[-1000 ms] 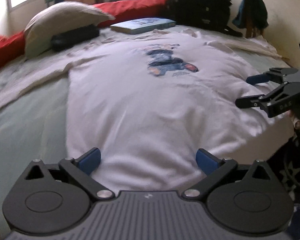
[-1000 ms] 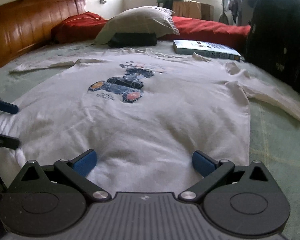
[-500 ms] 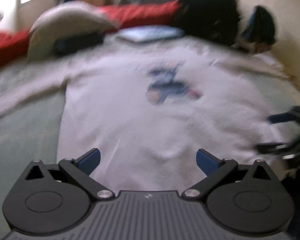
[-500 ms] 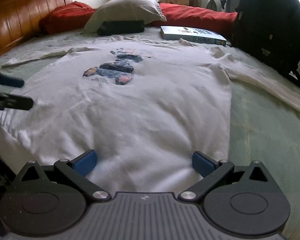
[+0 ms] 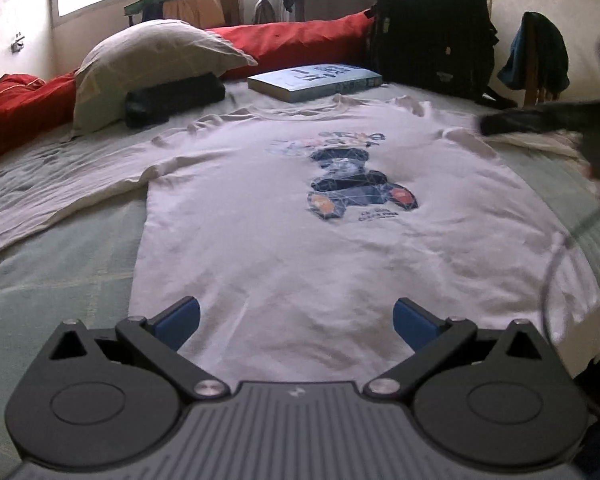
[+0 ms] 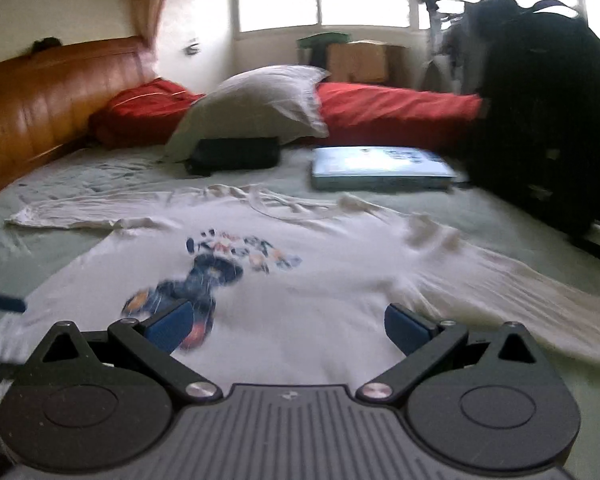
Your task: Fold clothes
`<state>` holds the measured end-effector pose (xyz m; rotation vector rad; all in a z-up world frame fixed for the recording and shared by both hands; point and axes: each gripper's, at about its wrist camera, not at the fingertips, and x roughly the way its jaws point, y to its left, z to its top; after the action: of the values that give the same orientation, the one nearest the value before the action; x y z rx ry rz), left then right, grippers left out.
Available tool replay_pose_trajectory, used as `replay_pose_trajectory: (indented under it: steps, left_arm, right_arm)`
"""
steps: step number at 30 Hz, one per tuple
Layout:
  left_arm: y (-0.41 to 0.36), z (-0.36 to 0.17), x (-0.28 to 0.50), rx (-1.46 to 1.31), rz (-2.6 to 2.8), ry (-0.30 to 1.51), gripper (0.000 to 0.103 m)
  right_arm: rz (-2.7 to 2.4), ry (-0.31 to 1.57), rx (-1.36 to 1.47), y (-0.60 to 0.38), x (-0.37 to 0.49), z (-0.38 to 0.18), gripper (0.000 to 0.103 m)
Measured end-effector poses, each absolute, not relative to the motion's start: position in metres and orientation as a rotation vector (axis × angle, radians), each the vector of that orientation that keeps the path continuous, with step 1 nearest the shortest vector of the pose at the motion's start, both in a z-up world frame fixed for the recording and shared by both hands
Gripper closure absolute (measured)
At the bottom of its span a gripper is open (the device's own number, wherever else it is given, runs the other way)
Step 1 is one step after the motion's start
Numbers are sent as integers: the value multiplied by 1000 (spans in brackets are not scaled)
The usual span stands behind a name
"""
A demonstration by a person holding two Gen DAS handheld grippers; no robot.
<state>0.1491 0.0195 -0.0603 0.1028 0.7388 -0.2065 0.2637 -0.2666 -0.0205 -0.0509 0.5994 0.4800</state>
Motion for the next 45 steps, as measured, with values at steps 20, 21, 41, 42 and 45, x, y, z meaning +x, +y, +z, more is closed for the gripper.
replay_pose_trajectory:
  steps: [20, 21, 41, 42, 45]
  left_arm:
    - [25, -71, 163, 104, -193, 764, 1]
    - [25, -71, 163, 105, -190, 764, 1]
    - [35, -65, 164, 98, -167, 743, 1]
    - [37, -65, 165, 95, -166, 743, 1]
    - [40, -69, 170, 95, -160, 755, 1]
  right_arm:
    - [372, 631, -35, -306, 319, -34, 0]
    - [348, 639, -20, -309, 330, -36, 0]
    - [-69, 902, 85, -340, 433, -48, 0]
    - [-106, 920, 88, -341, 444, -54, 0]
    - [-186, 937, 77, -345, 472, -71, 0]
